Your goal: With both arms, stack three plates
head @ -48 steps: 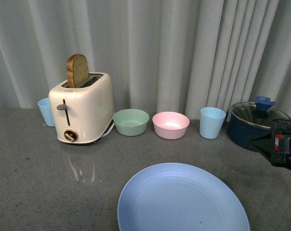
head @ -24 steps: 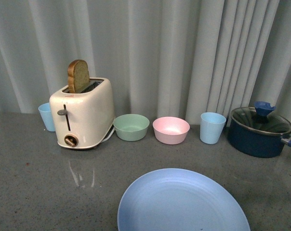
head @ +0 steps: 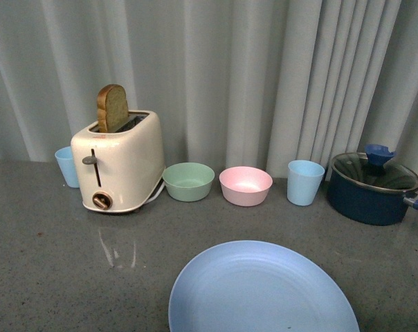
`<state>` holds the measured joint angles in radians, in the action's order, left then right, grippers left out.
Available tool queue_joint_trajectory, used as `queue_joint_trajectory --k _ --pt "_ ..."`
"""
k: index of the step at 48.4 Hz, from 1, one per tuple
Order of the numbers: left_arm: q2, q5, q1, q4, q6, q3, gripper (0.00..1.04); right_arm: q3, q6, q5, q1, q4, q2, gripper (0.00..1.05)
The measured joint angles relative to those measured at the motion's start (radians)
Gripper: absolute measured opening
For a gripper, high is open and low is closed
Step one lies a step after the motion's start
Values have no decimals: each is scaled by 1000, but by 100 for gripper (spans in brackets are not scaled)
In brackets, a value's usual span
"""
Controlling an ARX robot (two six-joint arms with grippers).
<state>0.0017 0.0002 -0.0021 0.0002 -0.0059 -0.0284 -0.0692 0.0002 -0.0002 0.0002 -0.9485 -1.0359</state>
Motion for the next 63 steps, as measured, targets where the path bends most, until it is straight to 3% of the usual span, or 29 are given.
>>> queue_joint_trajectory --k 37,63 --pt "0 0 0 0 0 0 98 63 0 0 0 508 593 3" --pt "0 0 0 0 0 0 98 63 0 0 0 719 809 3"
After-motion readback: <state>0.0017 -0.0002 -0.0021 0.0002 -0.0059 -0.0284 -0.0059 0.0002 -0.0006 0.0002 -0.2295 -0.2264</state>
